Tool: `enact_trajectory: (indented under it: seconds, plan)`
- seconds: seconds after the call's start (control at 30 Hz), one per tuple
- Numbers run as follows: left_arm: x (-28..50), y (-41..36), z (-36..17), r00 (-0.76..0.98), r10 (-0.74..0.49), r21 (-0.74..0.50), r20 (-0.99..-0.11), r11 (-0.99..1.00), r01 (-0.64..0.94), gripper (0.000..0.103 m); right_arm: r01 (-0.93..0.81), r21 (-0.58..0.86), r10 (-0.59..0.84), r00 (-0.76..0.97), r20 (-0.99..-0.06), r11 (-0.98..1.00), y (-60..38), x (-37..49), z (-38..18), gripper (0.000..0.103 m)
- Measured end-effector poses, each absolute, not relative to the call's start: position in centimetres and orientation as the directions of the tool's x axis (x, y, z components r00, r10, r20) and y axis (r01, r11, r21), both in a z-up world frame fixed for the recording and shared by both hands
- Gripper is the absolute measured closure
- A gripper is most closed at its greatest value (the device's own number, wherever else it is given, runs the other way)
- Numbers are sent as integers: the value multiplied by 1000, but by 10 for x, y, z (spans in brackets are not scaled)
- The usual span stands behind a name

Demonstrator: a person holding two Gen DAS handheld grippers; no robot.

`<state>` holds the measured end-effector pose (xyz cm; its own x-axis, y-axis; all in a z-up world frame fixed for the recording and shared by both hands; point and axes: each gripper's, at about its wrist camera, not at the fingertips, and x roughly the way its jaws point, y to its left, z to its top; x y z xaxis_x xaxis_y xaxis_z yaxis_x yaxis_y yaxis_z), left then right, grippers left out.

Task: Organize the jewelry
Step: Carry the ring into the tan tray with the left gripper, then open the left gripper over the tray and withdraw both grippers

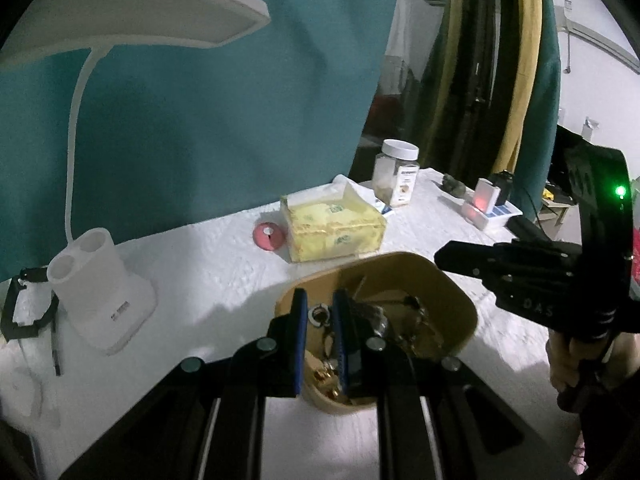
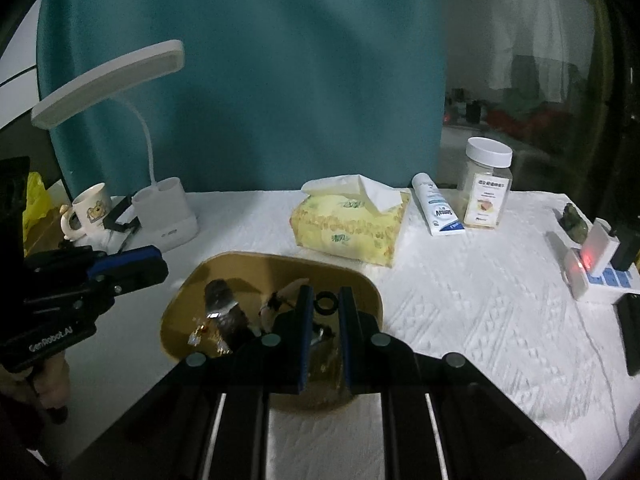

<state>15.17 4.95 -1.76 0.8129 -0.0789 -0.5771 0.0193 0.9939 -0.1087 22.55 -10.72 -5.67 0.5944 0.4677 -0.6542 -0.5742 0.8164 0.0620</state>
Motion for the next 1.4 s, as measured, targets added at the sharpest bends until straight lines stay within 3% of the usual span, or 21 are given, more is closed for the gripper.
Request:
enact_trajectory:
  seconds: [0.23,0.4,1.3,1.4]
  plan:
    - [172,46,-23,805,-84,-105,-588,994,27,91,-573,82,475,580,-663,815,-105,248,-67,91]
    - [184,39,-25,799,-94,-103,-594,994,40,91,-566,107,483,574,-661,818,-112,255,-73,73]
    - [233,-24,-35,730,-163,-109,-663,987,122,91,-456,131,418,613,-670,880,-193,257,-78,73]
    - [230,-26,-33,731,-165,-107,-663,986,125,79,-452,131,415,617,-669,883,-195,255,-78,73]
